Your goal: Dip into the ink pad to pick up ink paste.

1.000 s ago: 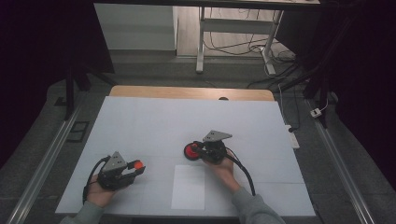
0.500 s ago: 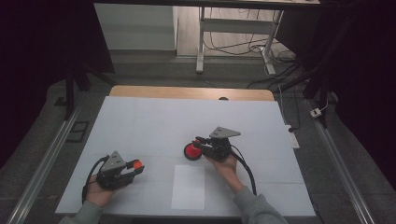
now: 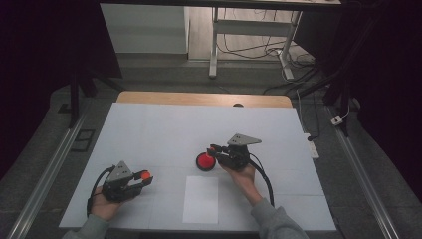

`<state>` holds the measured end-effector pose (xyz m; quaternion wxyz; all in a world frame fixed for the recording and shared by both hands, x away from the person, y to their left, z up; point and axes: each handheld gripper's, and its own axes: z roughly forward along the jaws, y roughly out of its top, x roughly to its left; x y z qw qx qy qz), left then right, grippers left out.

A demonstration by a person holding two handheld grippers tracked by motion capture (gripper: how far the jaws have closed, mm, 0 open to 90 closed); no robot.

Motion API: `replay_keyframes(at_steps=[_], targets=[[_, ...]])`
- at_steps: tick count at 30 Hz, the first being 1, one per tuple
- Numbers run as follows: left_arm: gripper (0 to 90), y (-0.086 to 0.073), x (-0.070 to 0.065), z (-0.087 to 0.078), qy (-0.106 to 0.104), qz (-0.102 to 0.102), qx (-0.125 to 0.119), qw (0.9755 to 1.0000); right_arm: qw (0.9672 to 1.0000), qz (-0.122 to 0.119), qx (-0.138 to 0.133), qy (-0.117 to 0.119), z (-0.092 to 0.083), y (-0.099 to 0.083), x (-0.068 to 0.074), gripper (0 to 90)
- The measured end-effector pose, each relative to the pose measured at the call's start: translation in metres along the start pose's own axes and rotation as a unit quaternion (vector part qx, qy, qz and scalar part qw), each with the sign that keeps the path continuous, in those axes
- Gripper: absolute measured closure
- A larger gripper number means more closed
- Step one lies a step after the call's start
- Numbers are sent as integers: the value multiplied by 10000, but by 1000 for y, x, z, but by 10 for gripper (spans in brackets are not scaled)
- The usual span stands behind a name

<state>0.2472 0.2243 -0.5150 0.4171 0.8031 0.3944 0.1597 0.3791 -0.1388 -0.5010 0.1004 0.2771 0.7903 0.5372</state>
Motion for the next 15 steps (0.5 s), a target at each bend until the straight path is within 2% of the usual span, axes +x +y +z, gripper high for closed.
replay_keyframes(at_steps=[15], targets=[[646, -1, 0, -1, 28, 2, -4, 10000, 9999, -16, -116, 123, -20, 7, 7, 726]])
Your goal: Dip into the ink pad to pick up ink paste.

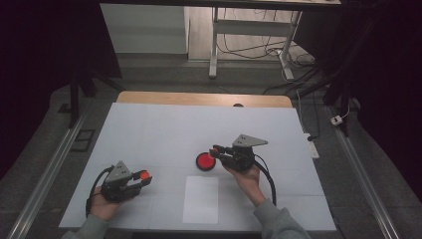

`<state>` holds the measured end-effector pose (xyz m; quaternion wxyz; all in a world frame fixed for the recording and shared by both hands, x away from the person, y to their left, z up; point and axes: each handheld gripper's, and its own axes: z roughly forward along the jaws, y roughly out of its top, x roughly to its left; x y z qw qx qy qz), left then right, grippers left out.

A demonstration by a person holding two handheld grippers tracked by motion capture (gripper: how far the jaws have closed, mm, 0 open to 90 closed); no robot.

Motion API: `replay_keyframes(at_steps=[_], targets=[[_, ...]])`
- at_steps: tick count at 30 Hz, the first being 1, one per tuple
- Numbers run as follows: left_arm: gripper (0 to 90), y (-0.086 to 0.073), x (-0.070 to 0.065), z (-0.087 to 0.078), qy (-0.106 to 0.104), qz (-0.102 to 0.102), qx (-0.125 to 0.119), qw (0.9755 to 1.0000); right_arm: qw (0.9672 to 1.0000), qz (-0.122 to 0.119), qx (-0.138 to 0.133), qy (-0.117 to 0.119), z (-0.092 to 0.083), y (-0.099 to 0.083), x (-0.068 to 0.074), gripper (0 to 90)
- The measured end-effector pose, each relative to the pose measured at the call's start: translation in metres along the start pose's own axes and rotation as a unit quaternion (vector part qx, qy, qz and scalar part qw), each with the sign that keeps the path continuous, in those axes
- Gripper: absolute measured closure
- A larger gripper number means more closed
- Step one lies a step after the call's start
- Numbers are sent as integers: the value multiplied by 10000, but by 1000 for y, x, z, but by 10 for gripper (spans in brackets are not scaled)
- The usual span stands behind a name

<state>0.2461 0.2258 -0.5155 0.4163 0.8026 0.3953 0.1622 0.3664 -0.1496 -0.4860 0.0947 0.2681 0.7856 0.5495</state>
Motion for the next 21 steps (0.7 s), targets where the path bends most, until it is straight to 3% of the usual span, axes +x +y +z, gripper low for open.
replay_keyframes(at_steps=[21], targets=[[646, 0, -1, -1, 28, 34, 29, 10000, 10000, -21, -20, 39, -25, 0, 4, 725]])
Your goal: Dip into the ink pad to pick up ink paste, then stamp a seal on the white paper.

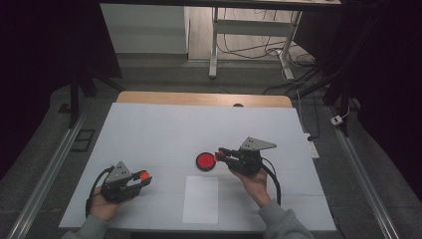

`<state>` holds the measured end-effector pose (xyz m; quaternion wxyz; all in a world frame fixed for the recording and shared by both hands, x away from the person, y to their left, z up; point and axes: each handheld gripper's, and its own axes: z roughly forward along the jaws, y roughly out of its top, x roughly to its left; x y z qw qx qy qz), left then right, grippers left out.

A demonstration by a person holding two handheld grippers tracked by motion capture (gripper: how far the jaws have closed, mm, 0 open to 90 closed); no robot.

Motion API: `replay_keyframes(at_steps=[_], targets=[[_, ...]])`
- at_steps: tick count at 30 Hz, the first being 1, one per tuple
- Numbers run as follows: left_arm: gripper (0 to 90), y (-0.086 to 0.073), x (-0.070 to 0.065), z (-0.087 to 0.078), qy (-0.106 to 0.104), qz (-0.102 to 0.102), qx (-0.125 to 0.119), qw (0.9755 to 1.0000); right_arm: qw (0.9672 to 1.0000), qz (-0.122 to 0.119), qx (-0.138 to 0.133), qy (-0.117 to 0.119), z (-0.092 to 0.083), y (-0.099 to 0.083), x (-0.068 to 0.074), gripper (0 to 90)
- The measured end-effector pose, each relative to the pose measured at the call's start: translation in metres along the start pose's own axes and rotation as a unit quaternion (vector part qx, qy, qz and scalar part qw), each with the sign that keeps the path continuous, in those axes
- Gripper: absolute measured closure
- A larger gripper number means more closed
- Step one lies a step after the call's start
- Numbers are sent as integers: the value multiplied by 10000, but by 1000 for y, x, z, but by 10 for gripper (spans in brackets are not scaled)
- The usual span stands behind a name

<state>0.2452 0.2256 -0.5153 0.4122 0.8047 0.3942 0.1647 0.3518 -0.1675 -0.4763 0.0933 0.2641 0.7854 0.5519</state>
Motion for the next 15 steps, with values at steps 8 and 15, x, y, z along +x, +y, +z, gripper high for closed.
replay_keyframes(at_steps=[8, 15], targets=[[646, 1, 0, 0, 10, 17, -3, 10000, 10000, -59, -12, 74, -5, 0, 6, 725], [646, 0, -1, -1, 1, 17, -12, 10000, 9999, -68, -22, 104, -9, -1, 9, 725]])
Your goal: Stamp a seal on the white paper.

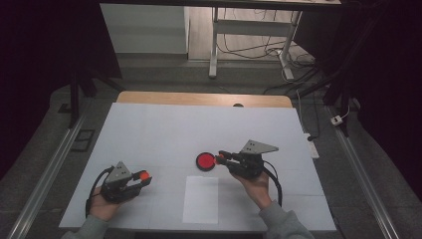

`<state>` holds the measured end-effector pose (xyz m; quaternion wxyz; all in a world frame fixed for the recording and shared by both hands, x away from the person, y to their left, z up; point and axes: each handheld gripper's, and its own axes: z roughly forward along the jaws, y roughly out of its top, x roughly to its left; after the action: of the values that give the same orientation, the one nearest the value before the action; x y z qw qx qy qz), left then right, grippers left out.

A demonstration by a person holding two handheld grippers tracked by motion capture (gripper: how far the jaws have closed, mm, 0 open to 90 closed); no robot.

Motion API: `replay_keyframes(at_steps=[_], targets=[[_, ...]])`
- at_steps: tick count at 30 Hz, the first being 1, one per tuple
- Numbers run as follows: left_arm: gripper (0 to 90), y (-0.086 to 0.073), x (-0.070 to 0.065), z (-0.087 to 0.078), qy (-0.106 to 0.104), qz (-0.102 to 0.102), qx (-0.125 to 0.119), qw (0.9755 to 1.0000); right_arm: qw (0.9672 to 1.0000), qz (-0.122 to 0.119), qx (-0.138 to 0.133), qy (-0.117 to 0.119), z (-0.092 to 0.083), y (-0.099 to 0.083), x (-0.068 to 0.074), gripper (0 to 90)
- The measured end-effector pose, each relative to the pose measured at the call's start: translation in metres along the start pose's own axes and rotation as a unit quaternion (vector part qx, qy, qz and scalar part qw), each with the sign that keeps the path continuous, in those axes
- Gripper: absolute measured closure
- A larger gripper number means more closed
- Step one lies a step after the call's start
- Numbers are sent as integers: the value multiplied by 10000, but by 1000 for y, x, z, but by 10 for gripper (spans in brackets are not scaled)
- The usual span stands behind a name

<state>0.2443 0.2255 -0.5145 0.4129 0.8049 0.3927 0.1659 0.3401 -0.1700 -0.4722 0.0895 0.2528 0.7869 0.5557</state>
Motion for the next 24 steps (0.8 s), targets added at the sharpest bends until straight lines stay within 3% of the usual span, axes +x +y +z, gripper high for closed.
replay_keyframes(at_steps=[24], targets=[[646, 2, -2, -1, -39, 55, -37, 10000, 9998, -53, 119, 139, -8, -9, 15, 725]])
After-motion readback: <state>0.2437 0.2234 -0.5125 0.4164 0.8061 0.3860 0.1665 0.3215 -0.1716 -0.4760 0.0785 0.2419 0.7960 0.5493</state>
